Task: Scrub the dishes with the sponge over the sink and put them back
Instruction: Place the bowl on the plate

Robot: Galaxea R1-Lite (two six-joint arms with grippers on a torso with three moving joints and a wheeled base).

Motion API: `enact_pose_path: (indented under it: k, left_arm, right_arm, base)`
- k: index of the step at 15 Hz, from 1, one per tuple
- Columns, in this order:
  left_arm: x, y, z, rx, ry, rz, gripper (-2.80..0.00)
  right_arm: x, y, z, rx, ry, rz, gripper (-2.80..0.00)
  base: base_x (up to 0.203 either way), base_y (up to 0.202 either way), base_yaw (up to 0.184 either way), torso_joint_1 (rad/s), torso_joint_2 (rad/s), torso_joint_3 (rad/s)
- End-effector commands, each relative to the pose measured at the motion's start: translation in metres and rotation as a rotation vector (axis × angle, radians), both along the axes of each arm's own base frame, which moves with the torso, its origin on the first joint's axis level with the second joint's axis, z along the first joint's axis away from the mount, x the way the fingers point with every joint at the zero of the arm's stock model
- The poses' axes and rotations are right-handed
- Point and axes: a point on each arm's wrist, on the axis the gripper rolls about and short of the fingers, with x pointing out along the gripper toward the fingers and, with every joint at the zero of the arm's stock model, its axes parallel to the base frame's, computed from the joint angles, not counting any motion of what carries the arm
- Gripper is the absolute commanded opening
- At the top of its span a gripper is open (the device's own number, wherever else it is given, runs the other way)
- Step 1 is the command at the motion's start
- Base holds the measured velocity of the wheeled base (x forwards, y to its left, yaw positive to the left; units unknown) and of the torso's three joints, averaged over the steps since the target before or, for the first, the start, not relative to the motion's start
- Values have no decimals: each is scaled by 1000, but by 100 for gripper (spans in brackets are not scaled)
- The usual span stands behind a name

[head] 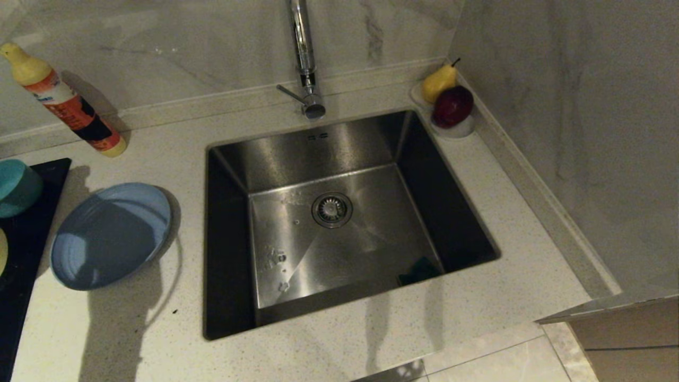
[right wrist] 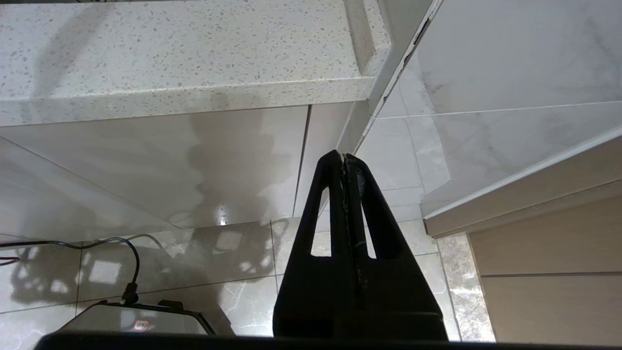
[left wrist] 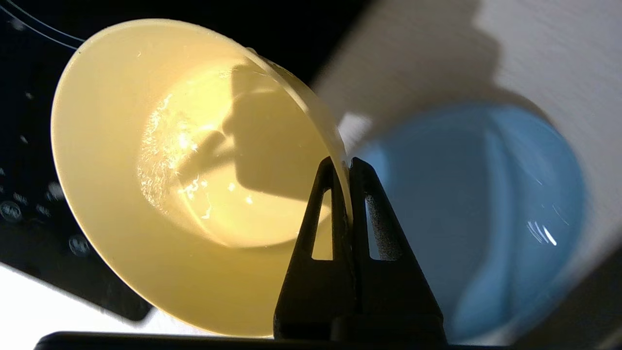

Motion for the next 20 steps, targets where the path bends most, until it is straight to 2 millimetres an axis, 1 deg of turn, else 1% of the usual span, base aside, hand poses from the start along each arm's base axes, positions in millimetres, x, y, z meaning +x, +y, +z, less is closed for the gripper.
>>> enact_pose_path:
  k: [1,5,7,9,12,17,20]
  left_arm:
    - [-8,-36,21,44,-33,-103,-280]
    - [12,-89,22,82,-17,-317,-280]
    - [24,-114,15,121,30,-363,-280]
    - [39,-127,4,150,77,-384,-280]
    - [62,-128,-1,194,51,-370,-280]
    - [91,-122,-22,220,81,-337,-280]
    - [95,-128,-21,222,74,-352,-280]
  right_arm:
    - [0,0,0,-1,-1,1,-280]
    - [0,0,0,-1,-1,1,-280]
    - [0,0,0,-1,-1,1,-280]
    - [0,0,0,-1,-1,1,-280]
    - [0,0,0,-1,-1,1,-280]
    - [0,0,0,-1,-1,1,-280]
    - [0,0,0,-1,-1,1,-280]
  base:
    - [0,0,0,0,0,0]
    - [0,0,0,0,0,0]
    - [0,0,0,0,0,0]
    - [0,0,0,0,0,0]
    - [0,0,0,0,0,0]
    - [0,0,0,0,0,0]
    - [0,0,0,0,0,0]
